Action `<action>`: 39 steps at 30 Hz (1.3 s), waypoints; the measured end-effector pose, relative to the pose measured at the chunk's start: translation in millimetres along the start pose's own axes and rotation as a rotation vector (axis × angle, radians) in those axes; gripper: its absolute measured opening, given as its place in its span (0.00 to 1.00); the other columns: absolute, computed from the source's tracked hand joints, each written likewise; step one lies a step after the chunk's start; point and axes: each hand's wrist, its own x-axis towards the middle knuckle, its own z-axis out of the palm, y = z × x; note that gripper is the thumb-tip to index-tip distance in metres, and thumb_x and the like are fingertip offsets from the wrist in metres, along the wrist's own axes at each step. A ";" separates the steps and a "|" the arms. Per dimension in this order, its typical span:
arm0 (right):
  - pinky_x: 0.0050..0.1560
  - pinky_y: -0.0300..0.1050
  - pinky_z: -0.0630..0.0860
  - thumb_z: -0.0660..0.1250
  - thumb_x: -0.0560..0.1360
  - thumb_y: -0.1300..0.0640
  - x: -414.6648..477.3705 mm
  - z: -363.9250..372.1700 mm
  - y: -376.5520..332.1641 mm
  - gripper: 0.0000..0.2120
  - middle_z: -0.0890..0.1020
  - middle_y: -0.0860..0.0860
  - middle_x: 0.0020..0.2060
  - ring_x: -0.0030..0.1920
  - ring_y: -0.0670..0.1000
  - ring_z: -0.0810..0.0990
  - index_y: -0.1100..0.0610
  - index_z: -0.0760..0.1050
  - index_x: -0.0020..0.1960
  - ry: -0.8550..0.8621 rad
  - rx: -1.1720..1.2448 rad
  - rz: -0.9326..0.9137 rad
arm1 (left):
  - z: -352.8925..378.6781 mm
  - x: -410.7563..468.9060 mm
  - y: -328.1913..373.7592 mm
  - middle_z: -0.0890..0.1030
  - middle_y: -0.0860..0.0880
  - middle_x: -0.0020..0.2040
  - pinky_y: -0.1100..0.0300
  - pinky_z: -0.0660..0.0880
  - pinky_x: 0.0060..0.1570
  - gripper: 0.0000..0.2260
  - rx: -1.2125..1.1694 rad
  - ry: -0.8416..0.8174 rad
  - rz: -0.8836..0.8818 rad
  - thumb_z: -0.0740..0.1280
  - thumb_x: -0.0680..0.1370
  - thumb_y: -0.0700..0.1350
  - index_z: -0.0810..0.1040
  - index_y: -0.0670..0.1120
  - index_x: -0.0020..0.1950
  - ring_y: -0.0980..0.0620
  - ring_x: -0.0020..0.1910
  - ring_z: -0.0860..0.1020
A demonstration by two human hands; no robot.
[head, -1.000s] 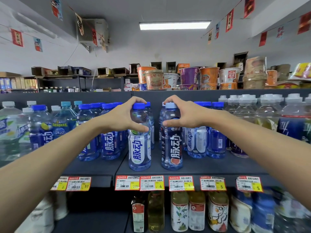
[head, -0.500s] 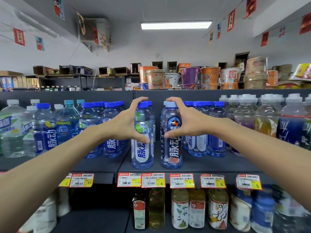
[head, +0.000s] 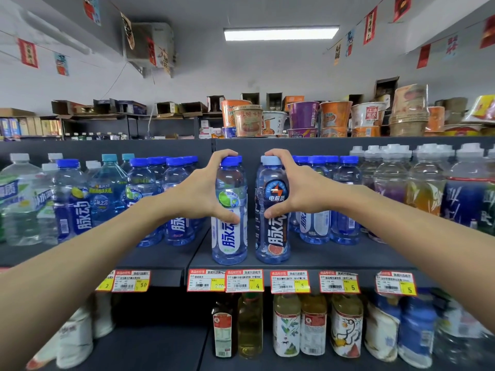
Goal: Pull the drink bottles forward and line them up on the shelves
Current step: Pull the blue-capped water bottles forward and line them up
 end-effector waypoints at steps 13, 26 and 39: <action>0.48 0.41 0.80 0.85 0.60 0.45 -0.7 2.0 -1.0 0.55 0.82 0.46 0.50 0.46 0.43 0.84 0.35 0.49 0.72 0.007 0.003 0.018 | 0.4 -2.6 -0.7 0.77 0.52 0.41 0.69 0.71 0.38 0.55 0.026 -0.008 0.006 0.84 0.58 0.57 0.49 0.68 0.72 0.59 0.39 0.79; 0.40 0.23 0.71 0.82 0.62 0.39 -10.2 -8.2 -7.9 0.58 0.71 0.40 0.53 0.48 0.34 0.77 0.39 0.46 0.78 0.032 -0.096 0.017 | -27.7 2.6 15.1 0.58 0.58 0.76 0.56 0.63 0.68 0.52 0.087 0.045 0.079 0.79 0.63 0.66 0.51 0.62 0.78 0.61 0.71 0.60; 0.55 0.45 0.75 0.65 0.79 0.48 -30.9 -46.6 25.0 0.27 0.74 0.51 0.60 0.58 0.48 0.77 0.43 0.58 0.74 0.251 -0.092 -0.007 | 14.4 56.2 94.3 0.64 0.47 0.73 0.49 0.64 0.70 0.33 0.440 0.075 0.318 0.68 0.75 0.62 0.64 0.52 0.76 0.47 0.71 0.65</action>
